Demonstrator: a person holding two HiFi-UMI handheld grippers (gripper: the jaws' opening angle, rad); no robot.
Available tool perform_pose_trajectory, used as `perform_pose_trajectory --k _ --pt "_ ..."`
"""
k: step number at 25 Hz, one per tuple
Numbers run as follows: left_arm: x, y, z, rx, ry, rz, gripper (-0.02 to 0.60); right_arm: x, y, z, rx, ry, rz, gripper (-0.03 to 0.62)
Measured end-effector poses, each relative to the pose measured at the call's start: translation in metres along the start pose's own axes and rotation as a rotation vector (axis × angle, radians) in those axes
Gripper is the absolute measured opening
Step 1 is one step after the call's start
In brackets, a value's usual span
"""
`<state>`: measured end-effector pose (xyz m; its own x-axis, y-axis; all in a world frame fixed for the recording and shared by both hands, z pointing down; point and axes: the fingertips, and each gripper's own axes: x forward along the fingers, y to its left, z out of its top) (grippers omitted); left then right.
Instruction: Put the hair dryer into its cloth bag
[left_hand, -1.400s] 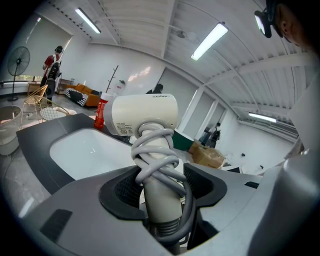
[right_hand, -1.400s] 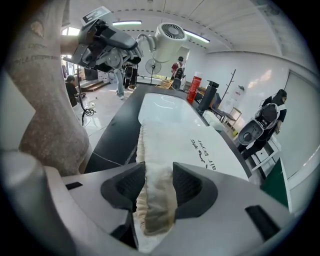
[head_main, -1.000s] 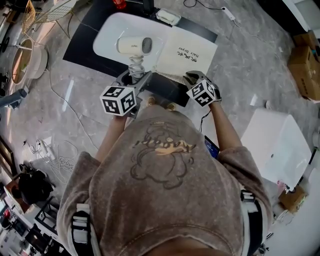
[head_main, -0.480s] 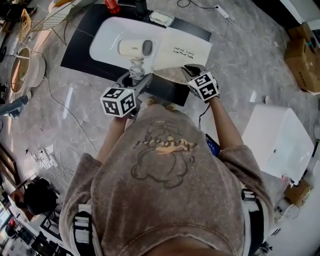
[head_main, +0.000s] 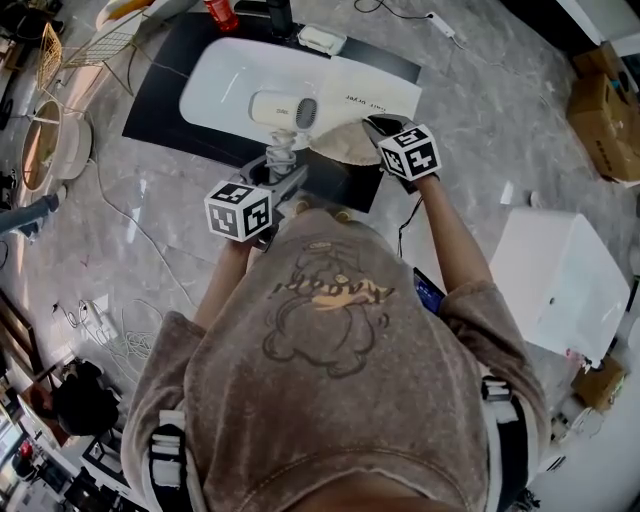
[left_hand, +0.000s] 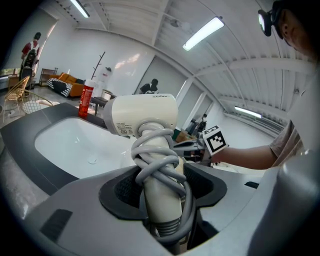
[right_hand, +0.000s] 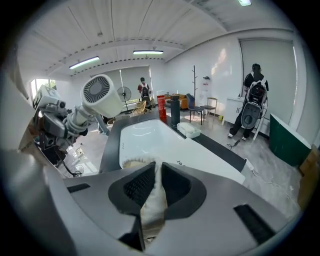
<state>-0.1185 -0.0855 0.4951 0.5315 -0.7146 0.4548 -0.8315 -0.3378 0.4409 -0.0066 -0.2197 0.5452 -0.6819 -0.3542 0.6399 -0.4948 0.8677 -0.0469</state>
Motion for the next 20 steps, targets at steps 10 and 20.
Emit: perform_pose_trajectory --k 10,20 --pt "0.005 -0.027 -0.041 0.080 0.176 -0.148 0.261 0.006 -0.020 0.031 0.054 -0.050 -0.007 0.046" --pt "0.016 -0.031 -0.076 0.144 0.350 -0.243 0.261 0.007 -0.028 0.041 0.065 -0.060 -0.001 0.046"
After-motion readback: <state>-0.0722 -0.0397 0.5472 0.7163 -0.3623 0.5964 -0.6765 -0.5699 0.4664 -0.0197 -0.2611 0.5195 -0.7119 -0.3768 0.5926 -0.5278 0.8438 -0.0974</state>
